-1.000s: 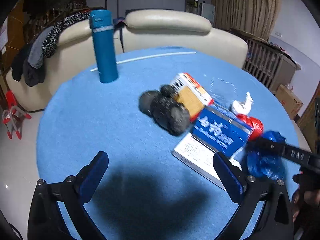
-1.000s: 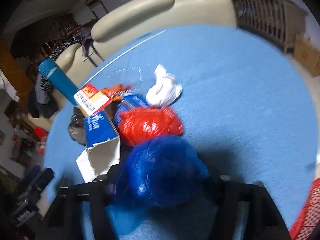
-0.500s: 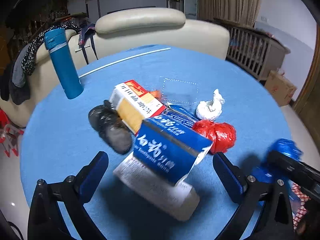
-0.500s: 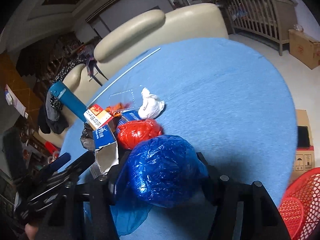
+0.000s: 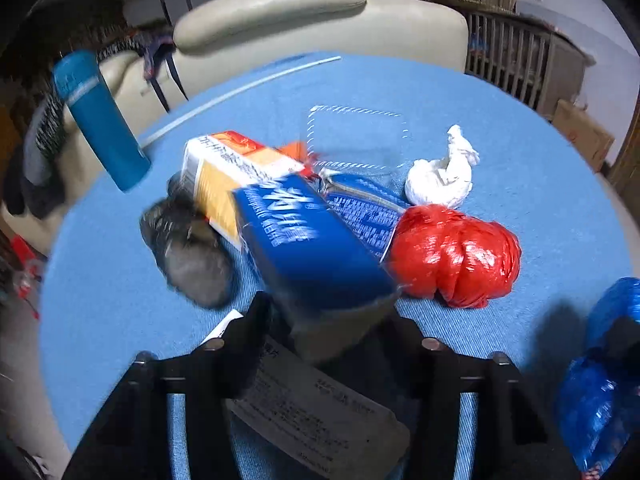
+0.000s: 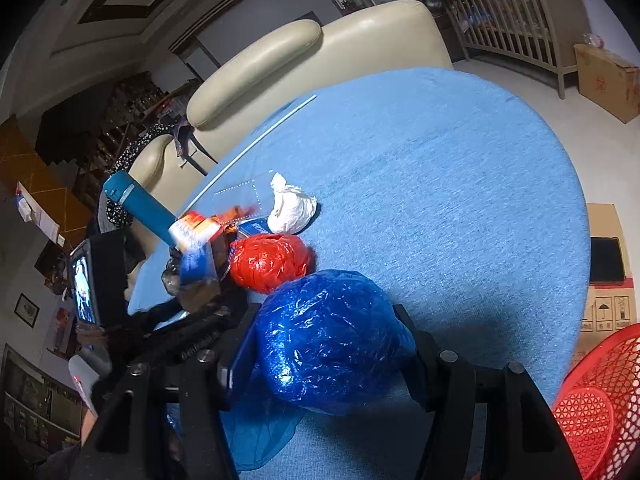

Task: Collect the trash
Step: 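Grasp the blue toothpaste box with the left tool while the right tool holds the blue bag, then carry both items to the red wastebasket and open both tools, then grasp the white leaflet on the table with the left tool, then grasp the red plastic bag with the right tool, then carry the red bag and white leaflet to the red wastebasket and release both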

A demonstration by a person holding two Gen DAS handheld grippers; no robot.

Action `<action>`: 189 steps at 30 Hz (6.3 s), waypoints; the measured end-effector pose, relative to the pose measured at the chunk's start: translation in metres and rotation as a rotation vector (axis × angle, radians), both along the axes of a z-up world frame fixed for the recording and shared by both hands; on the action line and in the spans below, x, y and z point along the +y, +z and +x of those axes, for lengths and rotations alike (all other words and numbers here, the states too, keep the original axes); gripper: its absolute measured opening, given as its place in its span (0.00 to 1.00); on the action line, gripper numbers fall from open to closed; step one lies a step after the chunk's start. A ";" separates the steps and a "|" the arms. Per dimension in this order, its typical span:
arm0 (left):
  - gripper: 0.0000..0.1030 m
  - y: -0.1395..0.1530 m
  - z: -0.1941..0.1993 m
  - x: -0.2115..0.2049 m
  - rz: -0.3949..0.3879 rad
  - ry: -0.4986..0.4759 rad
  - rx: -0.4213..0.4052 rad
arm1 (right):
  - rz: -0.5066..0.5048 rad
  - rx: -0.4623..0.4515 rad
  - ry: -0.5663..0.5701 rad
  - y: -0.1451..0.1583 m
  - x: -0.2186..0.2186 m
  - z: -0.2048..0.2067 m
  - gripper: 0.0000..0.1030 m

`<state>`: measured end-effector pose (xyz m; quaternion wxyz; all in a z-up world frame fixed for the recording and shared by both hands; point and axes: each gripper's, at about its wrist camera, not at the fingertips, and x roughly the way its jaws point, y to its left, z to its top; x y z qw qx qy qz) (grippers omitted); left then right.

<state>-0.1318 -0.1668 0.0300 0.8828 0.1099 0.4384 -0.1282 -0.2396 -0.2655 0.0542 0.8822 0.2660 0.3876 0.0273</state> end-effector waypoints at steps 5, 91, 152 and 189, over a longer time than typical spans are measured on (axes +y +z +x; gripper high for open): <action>0.47 0.010 -0.007 0.032 -0.140 -0.025 0.006 | -0.007 -0.003 0.010 0.000 0.007 0.002 0.63; 0.75 0.008 -0.028 0.071 -0.320 0.074 0.101 | -0.186 0.090 -0.511 0.017 -0.105 -0.194 0.97; 0.15 0.018 -0.040 0.097 -0.164 -0.069 0.098 | -0.033 -0.055 0.068 0.035 0.040 -0.032 0.61; 0.15 0.046 -0.133 -0.040 -0.185 -0.517 0.050 | -0.067 -0.049 -0.389 0.033 -0.102 -0.188 0.61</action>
